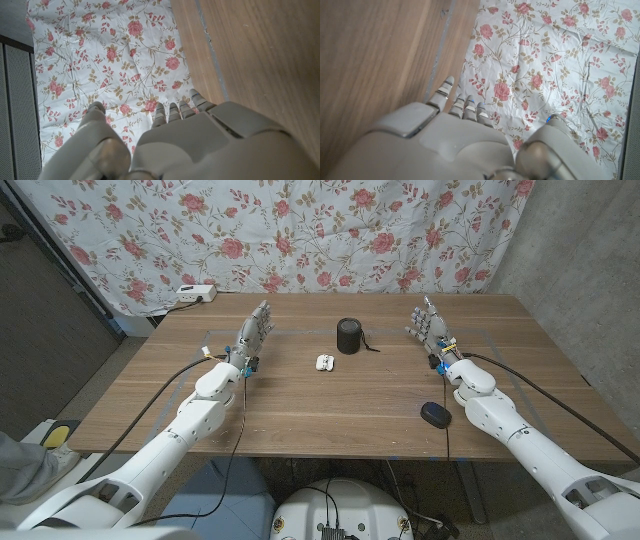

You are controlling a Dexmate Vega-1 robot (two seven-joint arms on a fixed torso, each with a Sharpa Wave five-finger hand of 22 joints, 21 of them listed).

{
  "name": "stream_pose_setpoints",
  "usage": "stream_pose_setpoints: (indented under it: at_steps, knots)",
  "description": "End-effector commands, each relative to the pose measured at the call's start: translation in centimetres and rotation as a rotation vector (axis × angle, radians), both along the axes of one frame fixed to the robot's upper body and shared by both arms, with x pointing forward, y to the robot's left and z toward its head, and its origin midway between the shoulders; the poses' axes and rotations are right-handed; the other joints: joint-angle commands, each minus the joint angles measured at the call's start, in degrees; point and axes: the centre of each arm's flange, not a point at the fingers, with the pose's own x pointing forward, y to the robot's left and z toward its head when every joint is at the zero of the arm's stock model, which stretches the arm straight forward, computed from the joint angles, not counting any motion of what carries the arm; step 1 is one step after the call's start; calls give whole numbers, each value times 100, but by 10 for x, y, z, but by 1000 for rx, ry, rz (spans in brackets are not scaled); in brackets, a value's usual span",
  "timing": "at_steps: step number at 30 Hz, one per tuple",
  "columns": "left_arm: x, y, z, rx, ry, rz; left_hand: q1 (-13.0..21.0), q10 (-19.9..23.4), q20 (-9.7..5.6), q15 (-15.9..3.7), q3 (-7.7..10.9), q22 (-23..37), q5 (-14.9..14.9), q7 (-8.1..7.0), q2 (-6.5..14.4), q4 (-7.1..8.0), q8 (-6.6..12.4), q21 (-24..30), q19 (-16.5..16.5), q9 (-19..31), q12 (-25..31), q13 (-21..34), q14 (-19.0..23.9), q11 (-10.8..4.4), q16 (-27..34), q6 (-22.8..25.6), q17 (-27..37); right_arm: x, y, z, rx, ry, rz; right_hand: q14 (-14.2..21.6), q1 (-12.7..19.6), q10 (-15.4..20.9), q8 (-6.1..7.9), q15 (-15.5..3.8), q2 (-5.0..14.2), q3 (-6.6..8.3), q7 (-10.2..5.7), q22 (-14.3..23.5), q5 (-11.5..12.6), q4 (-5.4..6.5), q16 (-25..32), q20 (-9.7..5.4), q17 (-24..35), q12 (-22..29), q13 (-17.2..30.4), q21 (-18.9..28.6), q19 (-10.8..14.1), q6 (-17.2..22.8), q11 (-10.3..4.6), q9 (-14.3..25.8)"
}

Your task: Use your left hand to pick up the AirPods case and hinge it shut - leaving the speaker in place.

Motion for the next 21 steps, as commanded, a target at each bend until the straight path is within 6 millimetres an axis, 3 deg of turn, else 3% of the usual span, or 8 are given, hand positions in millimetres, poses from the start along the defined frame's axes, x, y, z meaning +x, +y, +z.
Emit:
stream_pose_setpoints:
  at_steps: [1,21]
  knots:
    - [-1,-6,-1,3,-10,-4,64,-45,36,-1,38,19,24,-55,14,-18,34,14,-12,24,29,23,-60,7,37,2,12,2,2,1,-19,21,19,-39,51,6,30,16,6,33,54,7,38,-15,44,26,27,41,11,28,26,-16,33,20]
    - [-9,18,4,109,-99,90,131,156,58,-44,54,20,16,-61,51,-93,95,-58,170,24,101,21,80,-56,79,218,9,-3,3,8,-31,-13,-2,-87,60,-35,23,15,23,30,52,7,32,-26,31,58,24,37,12,18,-47,-71,27,20]
